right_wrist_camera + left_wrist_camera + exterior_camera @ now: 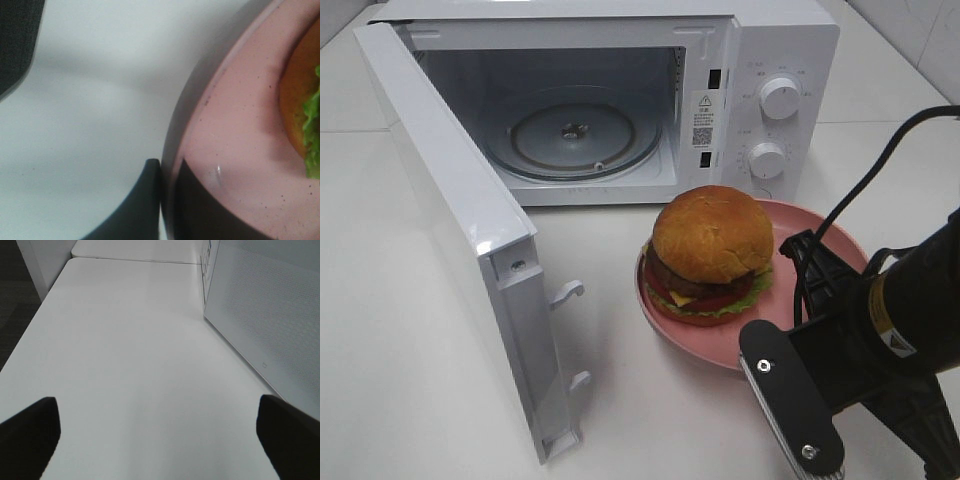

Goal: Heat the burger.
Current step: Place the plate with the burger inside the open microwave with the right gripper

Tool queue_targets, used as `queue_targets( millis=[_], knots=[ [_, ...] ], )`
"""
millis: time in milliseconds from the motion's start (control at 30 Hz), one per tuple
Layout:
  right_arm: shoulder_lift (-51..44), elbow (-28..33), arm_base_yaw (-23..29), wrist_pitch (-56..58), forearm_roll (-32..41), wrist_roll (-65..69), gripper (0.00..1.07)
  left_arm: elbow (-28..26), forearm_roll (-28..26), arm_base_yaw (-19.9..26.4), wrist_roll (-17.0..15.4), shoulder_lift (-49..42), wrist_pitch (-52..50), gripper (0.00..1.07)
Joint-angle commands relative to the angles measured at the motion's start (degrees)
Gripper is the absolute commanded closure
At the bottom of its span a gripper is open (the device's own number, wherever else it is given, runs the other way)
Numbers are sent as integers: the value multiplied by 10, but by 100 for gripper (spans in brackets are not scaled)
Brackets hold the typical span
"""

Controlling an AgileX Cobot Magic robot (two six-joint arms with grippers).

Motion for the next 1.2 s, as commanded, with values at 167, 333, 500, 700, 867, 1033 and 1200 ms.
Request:
queue_targets(
  millis=[167,333,500,700,867,1033,1200],
  knots=[
    [7,-40,-1,-53,-6,-57,107,2,-3,-3,-1,-9,-9,6],
    [30,-60,-1,-57,-6,-97,107,2,-3,-3,-1,-9,-9,6],
    [51,-81,-1,-112,-6,-120,107,2,-3,-3,-1,-9,-9,6],
    [72,-104,-7,-131,0,-144,107,2,-3,-3,-1,-9,-9,6],
    [91,-120,-11,-176,5,-168,107,2,-3,-3,-1,-9,-9,6],
    [108,-138,-30,-182,22,-183,107,2,-3,-3,-1,-9,-9,6],
    [127,-159,-46,-179,82,-234,107,2,-3,-3,-1,-9,-9,6]
  ],
)
